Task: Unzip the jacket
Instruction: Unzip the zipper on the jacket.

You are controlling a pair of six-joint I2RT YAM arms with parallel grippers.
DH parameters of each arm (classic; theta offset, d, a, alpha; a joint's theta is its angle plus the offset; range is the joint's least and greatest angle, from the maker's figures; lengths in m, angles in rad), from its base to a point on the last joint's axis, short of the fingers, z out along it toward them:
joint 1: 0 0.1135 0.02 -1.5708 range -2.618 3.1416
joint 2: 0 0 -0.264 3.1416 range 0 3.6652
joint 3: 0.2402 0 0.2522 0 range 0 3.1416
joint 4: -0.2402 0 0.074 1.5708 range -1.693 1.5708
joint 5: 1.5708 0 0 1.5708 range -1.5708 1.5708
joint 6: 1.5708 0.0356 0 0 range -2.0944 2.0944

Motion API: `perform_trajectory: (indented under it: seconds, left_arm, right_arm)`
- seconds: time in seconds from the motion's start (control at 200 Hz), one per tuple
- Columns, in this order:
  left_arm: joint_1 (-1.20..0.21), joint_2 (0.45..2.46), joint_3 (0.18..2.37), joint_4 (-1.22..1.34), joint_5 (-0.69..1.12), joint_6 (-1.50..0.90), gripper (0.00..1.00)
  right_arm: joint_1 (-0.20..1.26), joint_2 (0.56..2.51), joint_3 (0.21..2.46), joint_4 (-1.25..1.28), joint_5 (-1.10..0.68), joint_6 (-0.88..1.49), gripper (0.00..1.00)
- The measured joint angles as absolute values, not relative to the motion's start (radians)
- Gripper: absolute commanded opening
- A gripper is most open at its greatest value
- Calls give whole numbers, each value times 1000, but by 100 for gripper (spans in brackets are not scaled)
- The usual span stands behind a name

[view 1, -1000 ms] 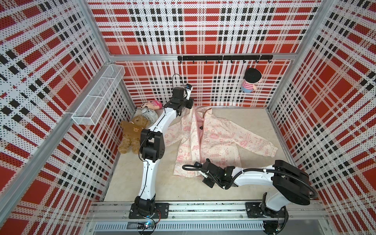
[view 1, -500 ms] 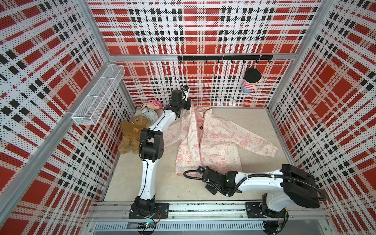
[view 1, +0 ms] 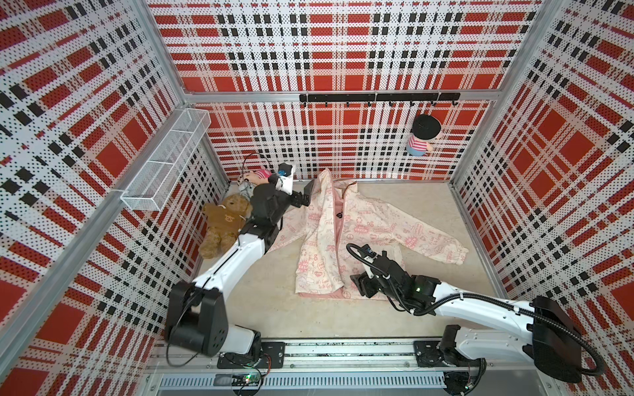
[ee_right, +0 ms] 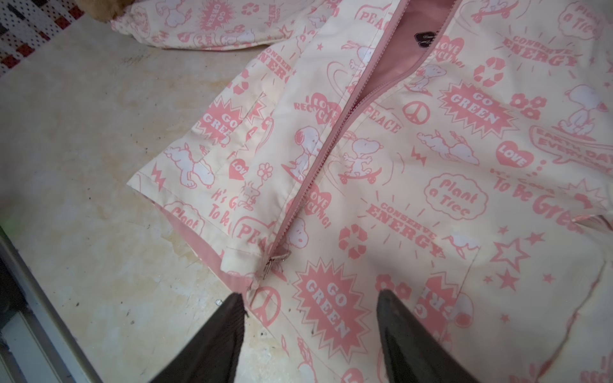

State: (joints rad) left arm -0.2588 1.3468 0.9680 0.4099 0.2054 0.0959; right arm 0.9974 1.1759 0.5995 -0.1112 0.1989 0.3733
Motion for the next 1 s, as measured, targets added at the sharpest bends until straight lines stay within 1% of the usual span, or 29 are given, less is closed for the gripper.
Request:
perform_trajectory:
  seconds: [0.09, 0.16, 0.22, 0.311, 0.411, 0.521, 0.656, 0.817, 0.947, 1.002]
  left_arm:
    - [-288, 1184, 815, 418, 286, 171, 98]
    - [-361, 1083, 717, 351, 335, 280, 100]
    - [-420, 1045, 688, 251, 379, 373, 93]
    - [-446, 1046, 702, 89, 447, 497, 88]
    - [-461, 1052, 726, -58, 479, 594, 81]
    - [-499, 1088, 791, -196, 493, 666, 78]
    - [-533, 1114, 831, -291, 488, 717, 77]
    - [-540, 1110, 831, -351, 475, 731, 78]
    - [-540, 1075, 825, -373, 462, 730, 77]
    - [-543, 1055, 824, -385, 461, 727, 76]
  right_arm:
    - [999, 1177, 492, 10, 174, 382, 71]
    - [1019, 1182, 414, 106, 179, 381, 71]
    - [1057, 1191, 361, 186, 202, 370, 70]
    - [1117, 1245, 315, 310, 221, 348, 68]
    - [1165, 1326, 315, 415, 244, 320, 66]
    - [1188, 1391, 317, 535, 277, 305, 62]
    - [1191, 1452, 317, 627, 318, 303, 59]
    - [1191, 1525, 338, 685, 345, 292, 45]
    - [1191, 1588, 399, 683, 358, 284, 38]
    - [1191, 1601, 418, 679, 364, 284, 38]
